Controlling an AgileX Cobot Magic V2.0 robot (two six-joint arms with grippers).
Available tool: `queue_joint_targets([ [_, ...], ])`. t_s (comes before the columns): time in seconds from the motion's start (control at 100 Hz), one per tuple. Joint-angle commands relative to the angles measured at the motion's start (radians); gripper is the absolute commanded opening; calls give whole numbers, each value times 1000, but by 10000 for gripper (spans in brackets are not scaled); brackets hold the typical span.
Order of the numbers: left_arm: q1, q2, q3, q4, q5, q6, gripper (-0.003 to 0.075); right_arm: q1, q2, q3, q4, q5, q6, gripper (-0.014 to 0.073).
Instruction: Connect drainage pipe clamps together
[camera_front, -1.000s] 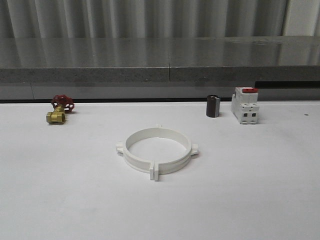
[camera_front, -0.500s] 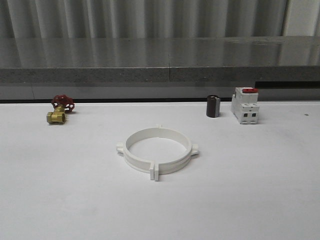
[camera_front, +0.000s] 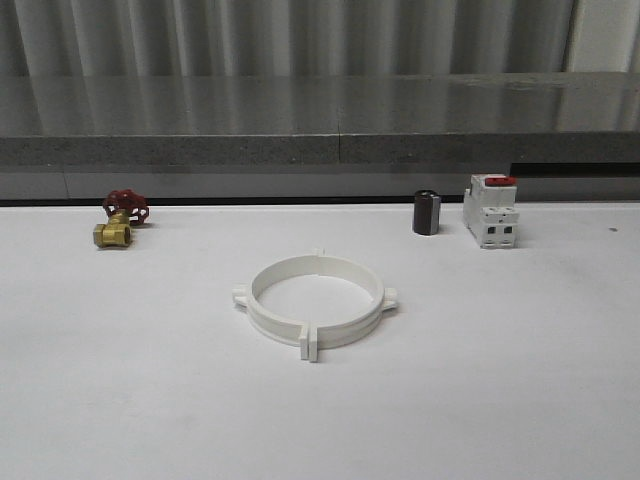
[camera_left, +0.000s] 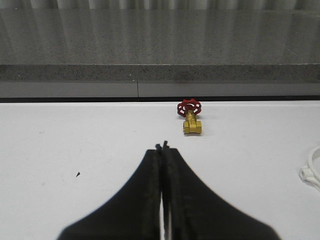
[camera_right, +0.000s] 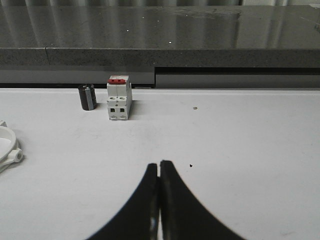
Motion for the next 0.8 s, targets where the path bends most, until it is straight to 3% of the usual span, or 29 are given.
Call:
queue_joint_targets([
  [0.0,4,-67,27,-13,-91,4,-20,-6,-19,-15,1,-83,-7,-67],
  [0.3,4,-264,169,-9,-91,1,-20,-6,-19,-15,1,-83,-7,-67],
  [0.79,4,-263,193,67,-90,-79,-20,-6,-19,-15,1,-83,-7,-67],
])
